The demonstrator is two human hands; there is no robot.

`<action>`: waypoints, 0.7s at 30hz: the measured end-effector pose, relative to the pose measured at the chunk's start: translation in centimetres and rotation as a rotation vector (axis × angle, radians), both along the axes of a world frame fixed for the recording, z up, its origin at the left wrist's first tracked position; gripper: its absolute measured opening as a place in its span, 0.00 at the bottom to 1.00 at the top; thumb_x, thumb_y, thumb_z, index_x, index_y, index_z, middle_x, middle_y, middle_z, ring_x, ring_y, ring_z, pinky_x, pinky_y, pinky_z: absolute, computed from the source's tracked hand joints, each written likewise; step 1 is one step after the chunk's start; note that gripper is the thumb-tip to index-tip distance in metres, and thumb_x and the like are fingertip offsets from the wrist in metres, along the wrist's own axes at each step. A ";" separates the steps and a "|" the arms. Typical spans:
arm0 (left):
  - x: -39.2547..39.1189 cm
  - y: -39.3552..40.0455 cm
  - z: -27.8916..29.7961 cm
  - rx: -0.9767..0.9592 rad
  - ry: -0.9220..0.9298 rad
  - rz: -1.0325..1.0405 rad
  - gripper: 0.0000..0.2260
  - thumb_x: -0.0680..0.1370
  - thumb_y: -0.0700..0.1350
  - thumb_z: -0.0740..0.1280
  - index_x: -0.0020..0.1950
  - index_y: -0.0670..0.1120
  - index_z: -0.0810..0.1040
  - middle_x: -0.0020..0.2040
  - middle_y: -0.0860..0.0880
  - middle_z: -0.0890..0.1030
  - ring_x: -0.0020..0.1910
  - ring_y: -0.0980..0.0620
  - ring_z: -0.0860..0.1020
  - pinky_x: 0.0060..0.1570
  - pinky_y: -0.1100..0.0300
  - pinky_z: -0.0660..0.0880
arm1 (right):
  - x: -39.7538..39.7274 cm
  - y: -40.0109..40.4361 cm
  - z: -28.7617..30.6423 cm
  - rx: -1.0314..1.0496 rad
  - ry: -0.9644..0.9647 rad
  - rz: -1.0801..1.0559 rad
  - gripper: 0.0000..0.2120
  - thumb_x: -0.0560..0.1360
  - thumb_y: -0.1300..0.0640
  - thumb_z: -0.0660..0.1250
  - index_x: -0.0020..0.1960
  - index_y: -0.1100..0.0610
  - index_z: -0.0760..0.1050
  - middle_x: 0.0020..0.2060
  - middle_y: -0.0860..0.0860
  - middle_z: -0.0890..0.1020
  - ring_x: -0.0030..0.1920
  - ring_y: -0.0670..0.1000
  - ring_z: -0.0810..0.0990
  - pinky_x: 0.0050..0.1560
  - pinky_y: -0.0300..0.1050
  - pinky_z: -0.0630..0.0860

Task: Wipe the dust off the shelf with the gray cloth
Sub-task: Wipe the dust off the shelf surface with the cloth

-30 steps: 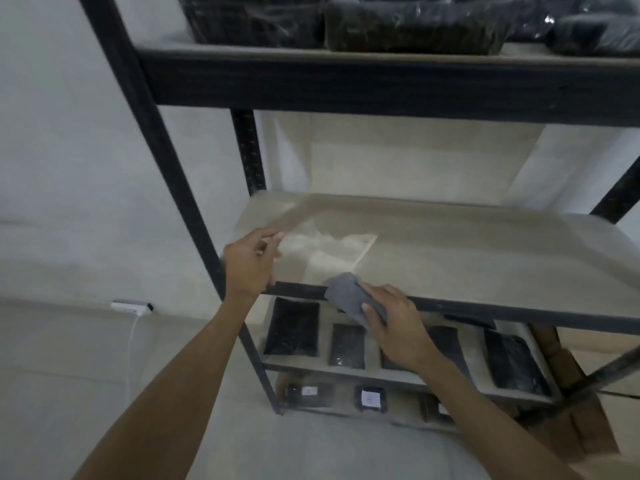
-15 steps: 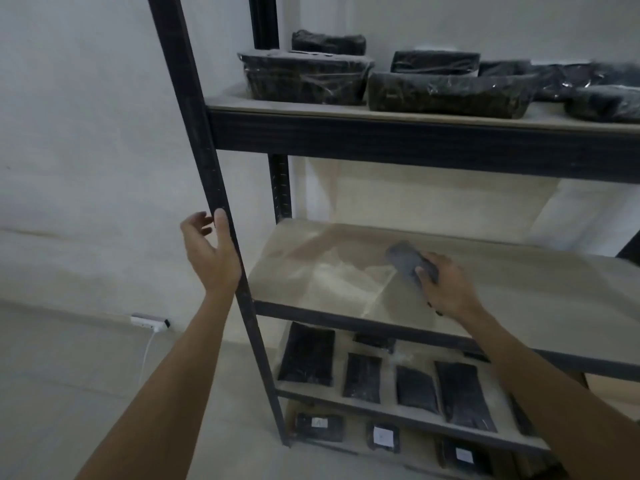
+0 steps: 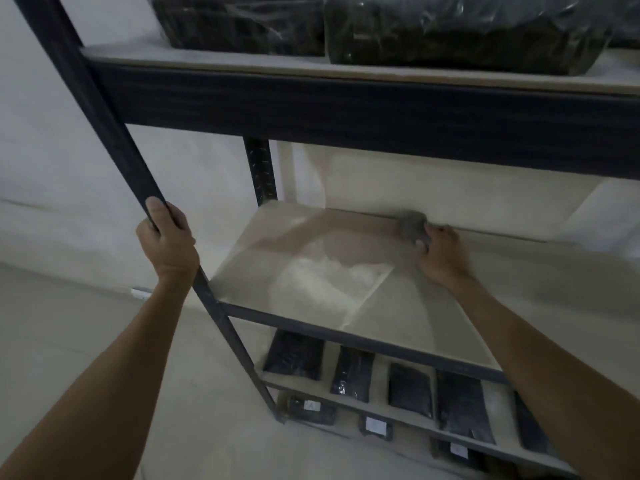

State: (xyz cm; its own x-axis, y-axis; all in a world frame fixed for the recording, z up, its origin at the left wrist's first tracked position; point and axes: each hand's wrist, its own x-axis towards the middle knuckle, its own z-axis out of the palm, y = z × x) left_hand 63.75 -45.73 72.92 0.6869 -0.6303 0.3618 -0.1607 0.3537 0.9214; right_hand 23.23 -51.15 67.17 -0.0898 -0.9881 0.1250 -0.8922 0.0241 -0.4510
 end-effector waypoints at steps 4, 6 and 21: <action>0.0 -0.2 -0.2 -0.035 0.022 -0.015 0.24 0.77 0.63 0.52 0.30 0.50 0.70 0.24 0.53 0.69 0.23 0.50 0.66 0.24 0.59 0.63 | 2.7 1.7 -1.0 -0.021 0.036 0.126 0.24 0.81 0.57 0.63 0.75 0.63 0.68 0.64 0.67 0.74 0.63 0.67 0.73 0.61 0.53 0.70; -0.1 -0.3 -0.2 -0.044 0.022 -0.008 0.24 0.77 0.63 0.52 0.30 0.49 0.70 0.25 0.50 0.68 0.24 0.51 0.66 0.24 0.59 0.63 | 4.7 2.9 -1.3 0.006 0.045 0.189 0.25 0.82 0.55 0.62 0.77 0.61 0.66 0.68 0.66 0.72 0.66 0.65 0.71 0.64 0.52 0.67; 0.0 -0.3 -0.1 -0.065 0.012 -0.009 0.24 0.76 0.65 0.54 0.31 0.48 0.67 0.27 0.45 0.65 0.26 0.48 0.62 0.28 0.47 0.56 | 6.1 0.0 -0.3 -0.037 0.007 0.189 0.24 0.80 0.59 0.64 0.75 0.63 0.68 0.66 0.67 0.73 0.64 0.67 0.74 0.63 0.54 0.71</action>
